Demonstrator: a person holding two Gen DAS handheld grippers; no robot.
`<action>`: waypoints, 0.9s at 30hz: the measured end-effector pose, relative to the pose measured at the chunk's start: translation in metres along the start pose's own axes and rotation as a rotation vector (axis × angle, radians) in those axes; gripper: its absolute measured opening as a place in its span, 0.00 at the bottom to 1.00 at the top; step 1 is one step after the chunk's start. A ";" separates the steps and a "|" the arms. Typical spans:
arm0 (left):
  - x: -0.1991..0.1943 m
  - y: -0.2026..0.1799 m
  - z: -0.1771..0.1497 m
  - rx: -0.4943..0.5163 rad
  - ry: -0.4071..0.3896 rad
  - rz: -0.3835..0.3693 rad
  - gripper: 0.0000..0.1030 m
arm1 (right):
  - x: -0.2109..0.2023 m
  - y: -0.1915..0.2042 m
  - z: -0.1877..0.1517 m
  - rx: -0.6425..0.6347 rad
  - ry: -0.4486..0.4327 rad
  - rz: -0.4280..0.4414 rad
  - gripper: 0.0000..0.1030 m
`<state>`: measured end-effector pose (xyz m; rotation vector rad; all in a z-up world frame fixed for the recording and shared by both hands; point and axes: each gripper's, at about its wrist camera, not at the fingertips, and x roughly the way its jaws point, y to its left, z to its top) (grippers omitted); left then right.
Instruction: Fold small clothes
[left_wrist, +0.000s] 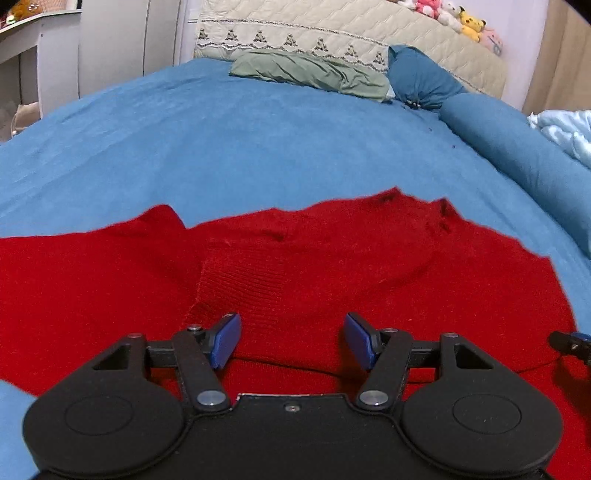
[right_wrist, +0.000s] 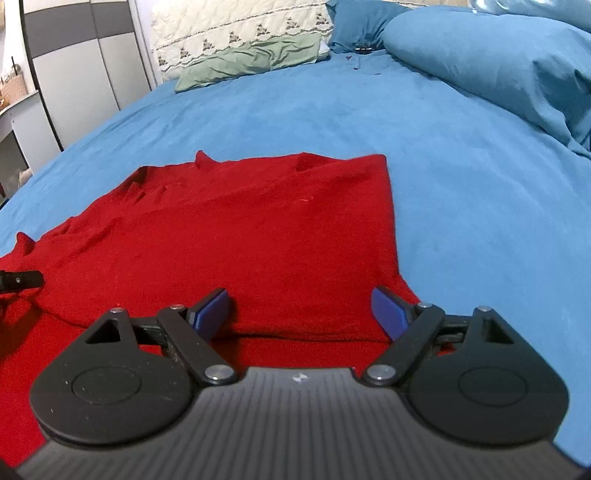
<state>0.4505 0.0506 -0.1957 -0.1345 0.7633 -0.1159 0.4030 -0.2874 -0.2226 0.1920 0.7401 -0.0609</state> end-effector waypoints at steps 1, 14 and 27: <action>-0.009 0.002 0.003 -0.014 -0.012 -0.009 0.66 | -0.004 0.002 0.002 -0.004 -0.003 0.003 0.97; -0.139 0.118 0.001 -0.187 -0.156 0.238 0.99 | -0.097 0.067 0.020 -0.180 -0.012 0.124 1.00; -0.134 0.265 -0.042 -0.555 -0.162 0.386 0.85 | -0.061 0.186 0.010 -0.247 0.051 0.206 1.00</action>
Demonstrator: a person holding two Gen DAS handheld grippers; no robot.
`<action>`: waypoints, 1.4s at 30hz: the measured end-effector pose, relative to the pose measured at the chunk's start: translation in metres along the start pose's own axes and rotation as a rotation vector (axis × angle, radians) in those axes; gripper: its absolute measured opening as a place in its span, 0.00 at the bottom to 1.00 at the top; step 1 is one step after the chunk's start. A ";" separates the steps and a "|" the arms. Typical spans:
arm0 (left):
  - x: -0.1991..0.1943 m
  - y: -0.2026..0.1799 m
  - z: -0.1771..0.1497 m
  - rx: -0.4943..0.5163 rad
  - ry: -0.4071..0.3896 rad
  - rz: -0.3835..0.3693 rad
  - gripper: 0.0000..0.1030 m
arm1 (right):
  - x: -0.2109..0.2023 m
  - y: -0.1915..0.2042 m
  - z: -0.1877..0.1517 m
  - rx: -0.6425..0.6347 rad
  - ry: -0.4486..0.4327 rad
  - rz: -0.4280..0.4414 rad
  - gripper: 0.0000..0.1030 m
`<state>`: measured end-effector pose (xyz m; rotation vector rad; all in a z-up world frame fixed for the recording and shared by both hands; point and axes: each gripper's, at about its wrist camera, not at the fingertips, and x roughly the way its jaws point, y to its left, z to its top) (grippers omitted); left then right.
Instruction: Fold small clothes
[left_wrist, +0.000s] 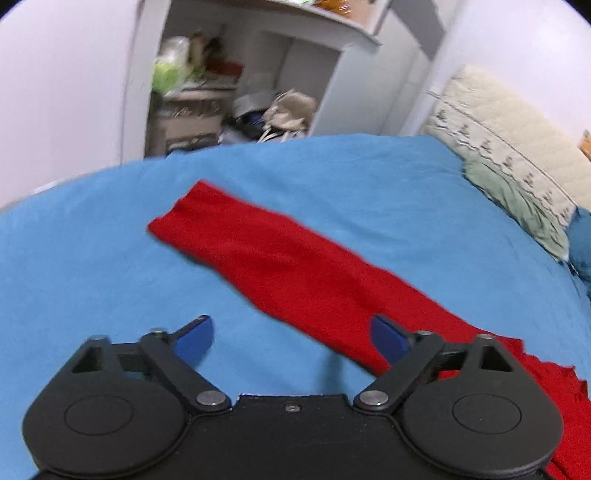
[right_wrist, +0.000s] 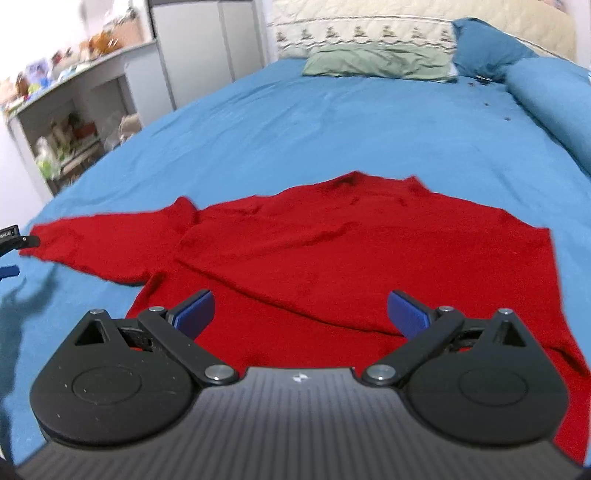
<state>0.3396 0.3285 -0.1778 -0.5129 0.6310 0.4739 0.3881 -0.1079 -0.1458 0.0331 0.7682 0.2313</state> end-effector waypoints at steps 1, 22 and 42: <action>0.007 0.007 0.001 -0.018 0.012 0.001 0.77 | 0.007 0.008 0.001 -0.019 0.003 0.001 1.00; -0.011 -0.089 0.044 0.297 -0.201 -0.055 0.06 | 0.029 0.008 0.005 0.047 -0.037 -0.019 1.00; -0.029 -0.392 -0.234 0.918 0.139 -0.549 0.06 | -0.051 -0.155 -0.022 0.272 -0.054 -0.218 1.00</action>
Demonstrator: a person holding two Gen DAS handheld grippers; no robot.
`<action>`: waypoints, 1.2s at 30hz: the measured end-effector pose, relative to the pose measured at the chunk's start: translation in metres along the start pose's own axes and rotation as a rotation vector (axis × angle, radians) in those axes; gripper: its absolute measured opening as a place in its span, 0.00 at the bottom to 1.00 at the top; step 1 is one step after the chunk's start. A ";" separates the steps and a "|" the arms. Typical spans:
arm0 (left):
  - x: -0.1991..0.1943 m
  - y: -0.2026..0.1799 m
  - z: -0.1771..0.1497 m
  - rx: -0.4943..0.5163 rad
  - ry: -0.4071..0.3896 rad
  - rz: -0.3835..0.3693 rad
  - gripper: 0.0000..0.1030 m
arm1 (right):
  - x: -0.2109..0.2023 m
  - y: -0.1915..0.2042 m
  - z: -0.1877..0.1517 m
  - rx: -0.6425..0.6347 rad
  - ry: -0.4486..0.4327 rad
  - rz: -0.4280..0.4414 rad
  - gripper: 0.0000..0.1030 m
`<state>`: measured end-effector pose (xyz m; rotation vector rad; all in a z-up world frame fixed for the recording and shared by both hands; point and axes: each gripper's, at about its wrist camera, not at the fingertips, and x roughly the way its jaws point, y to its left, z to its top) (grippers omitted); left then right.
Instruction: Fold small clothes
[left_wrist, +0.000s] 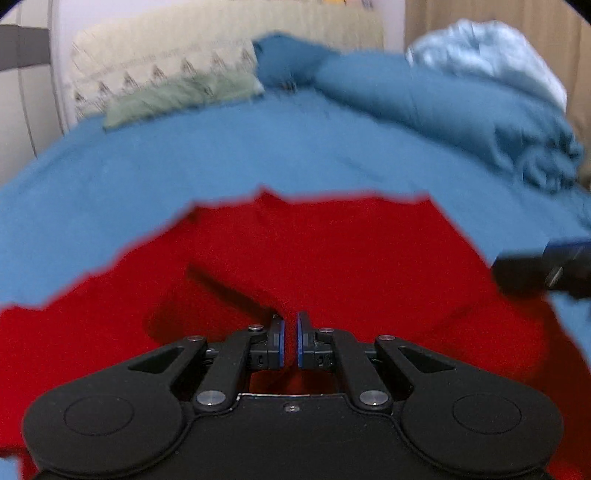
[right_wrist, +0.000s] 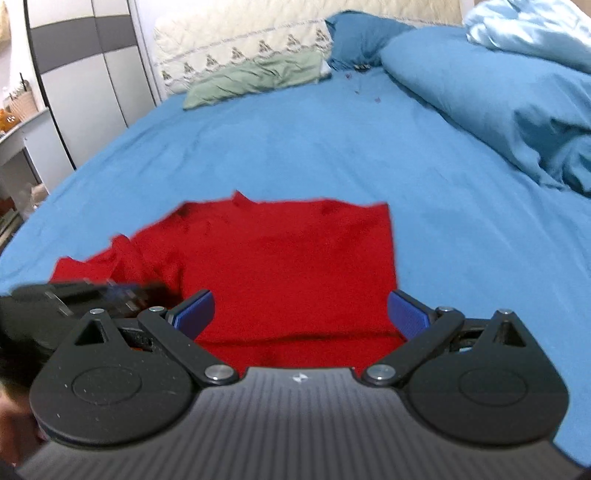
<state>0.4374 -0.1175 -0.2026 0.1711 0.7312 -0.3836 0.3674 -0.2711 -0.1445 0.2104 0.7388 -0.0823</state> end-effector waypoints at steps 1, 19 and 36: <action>0.004 -0.002 -0.002 0.002 0.012 0.000 0.07 | 0.001 -0.004 -0.003 0.000 0.009 0.001 1.00; -0.079 0.142 -0.070 -0.135 -0.035 0.274 0.89 | 0.041 0.104 -0.019 -0.403 0.002 0.171 0.95; -0.070 0.172 -0.080 -0.237 -0.018 0.190 0.89 | 0.087 0.080 0.003 -0.163 0.034 0.124 0.25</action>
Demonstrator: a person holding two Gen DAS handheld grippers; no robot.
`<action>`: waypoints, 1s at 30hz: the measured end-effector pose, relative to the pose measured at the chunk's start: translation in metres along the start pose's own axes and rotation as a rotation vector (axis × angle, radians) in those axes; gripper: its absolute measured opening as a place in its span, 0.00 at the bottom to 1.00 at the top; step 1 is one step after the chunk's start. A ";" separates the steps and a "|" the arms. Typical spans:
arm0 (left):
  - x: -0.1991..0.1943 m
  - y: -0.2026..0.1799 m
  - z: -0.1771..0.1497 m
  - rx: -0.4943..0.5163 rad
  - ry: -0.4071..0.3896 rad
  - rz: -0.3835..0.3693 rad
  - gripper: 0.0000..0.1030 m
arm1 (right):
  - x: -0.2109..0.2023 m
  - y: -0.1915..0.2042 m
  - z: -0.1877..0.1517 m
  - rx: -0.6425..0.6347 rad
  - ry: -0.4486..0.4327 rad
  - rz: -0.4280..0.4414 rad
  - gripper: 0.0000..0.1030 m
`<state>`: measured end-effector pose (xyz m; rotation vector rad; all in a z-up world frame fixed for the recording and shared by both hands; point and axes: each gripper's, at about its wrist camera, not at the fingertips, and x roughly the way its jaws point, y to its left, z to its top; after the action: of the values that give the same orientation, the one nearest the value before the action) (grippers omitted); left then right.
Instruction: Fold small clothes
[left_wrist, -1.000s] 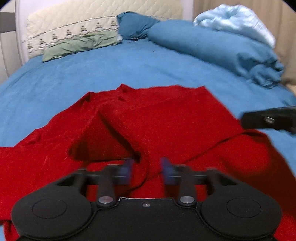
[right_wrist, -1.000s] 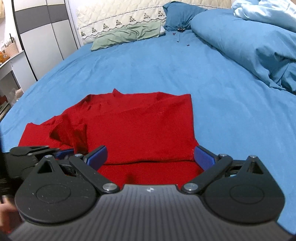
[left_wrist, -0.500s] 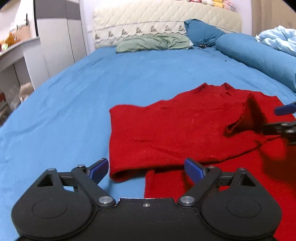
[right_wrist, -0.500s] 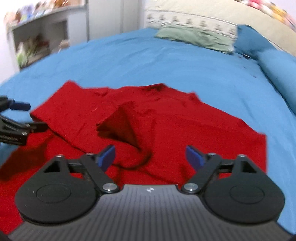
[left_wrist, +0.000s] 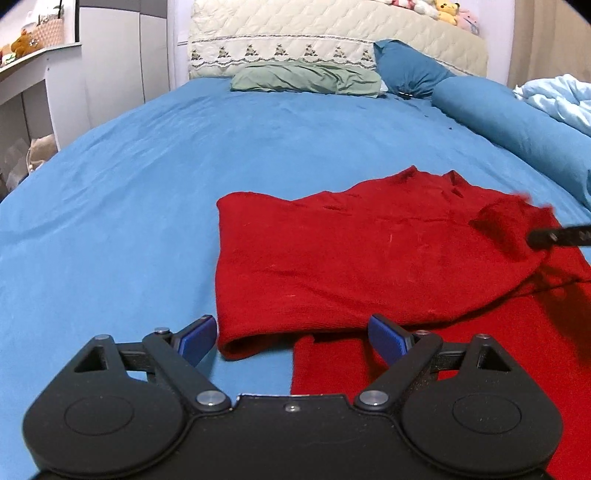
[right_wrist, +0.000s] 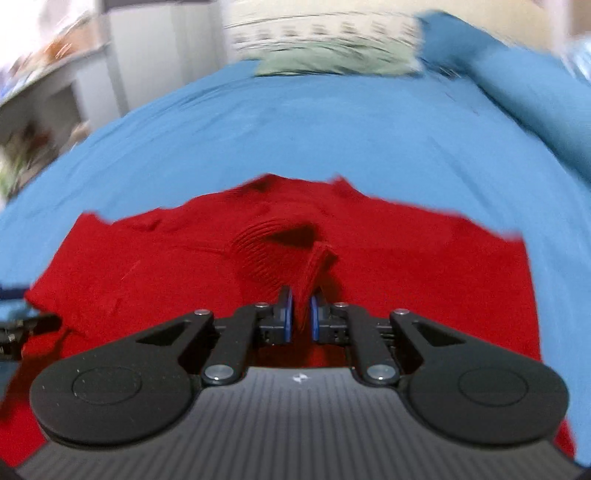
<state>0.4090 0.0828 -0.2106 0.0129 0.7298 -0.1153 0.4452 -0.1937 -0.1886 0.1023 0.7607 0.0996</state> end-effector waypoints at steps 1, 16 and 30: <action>-0.001 0.000 0.000 0.000 0.001 0.001 0.89 | -0.001 -0.009 -0.006 0.051 0.008 0.006 0.25; 0.005 0.002 -0.016 0.016 0.008 0.041 0.89 | -0.031 0.000 0.038 0.113 -0.088 0.009 0.19; 0.017 0.001 -0.010 -0.039 0.006 0.102 0.86 | -0.041 -0.122 0.018 0.229 -0.139 -0.239 0.19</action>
<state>0.4146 0.0823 -0.2293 0.0129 0.7359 -0.0036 0.4342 -0.3206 -0.1632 0.2331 0.6379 -0.2203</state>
